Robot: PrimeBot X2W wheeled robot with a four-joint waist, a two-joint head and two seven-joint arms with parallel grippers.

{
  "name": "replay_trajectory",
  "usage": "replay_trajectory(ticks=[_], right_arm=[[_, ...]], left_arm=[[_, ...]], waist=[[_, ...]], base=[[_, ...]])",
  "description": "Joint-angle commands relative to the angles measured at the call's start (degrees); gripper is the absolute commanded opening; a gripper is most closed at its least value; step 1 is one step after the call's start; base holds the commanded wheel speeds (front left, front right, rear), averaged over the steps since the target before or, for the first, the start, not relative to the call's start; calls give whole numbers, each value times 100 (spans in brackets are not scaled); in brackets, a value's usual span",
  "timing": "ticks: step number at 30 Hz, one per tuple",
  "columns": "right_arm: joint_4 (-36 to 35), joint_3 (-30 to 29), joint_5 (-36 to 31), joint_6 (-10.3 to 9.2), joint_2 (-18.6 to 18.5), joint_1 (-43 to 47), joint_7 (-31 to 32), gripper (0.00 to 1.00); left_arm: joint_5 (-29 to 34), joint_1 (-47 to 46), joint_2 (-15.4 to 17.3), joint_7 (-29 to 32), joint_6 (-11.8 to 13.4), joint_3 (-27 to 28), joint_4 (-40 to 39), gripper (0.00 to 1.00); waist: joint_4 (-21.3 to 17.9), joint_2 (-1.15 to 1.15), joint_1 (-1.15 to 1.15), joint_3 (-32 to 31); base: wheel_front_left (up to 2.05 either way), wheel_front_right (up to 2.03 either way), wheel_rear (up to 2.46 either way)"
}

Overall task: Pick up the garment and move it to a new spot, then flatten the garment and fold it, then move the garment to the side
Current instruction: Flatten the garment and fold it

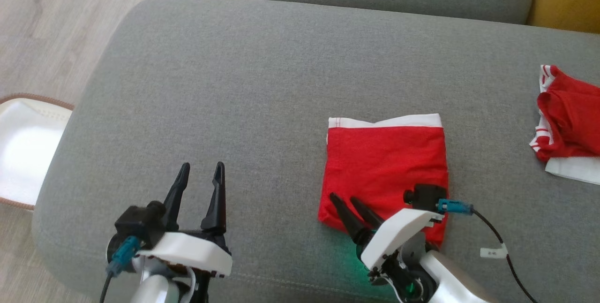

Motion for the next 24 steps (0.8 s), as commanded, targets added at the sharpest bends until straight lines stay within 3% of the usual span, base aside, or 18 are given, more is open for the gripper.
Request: replay_trajectory(ticks=[1, 6, 11, 15, 19, 24], right_arm=[[-100, 109, -20, -4, 11, -302, -46, 100], [33, 48, -142, -4, 11, -467, -316, 100], [141, -344, -776, -4, -24, -701, -866, 100], [72, -799, -1391, -4, -258, -777, -1265, 100], [-109, -1343, -2418, -4, -579, -762, -1544, 100], [-650, -2396, -3870, -4, -610, -440, -1686, 100]], left_arm=[[10, -192, 32, -70, 35, 141, -189, 100], [10, -180, 32, -70, 54, 184, -189, 100], [21, -203, 32, -70, 38, 276, -231, 100], [11, -246, 32, -70, 24, 372, -326, 100], [3, -309, 32, -70, 9, 474, -459, 100], [-58, -422, 32, -70, 10, 552, -671, 100]], waist=[[-13, 0, 0, -4], [-110, 0, 0, -28], [-299, 0, 0, -50], [-491, 0, 0, -63], [-701, 0, 0, -52], [-928, 0, 0, -14]], base=[[0, 0, 0], [0, 0, 0], [0, 0, 0], [0, 0, 0], [0, 0, 0], [0, 0, 0]])
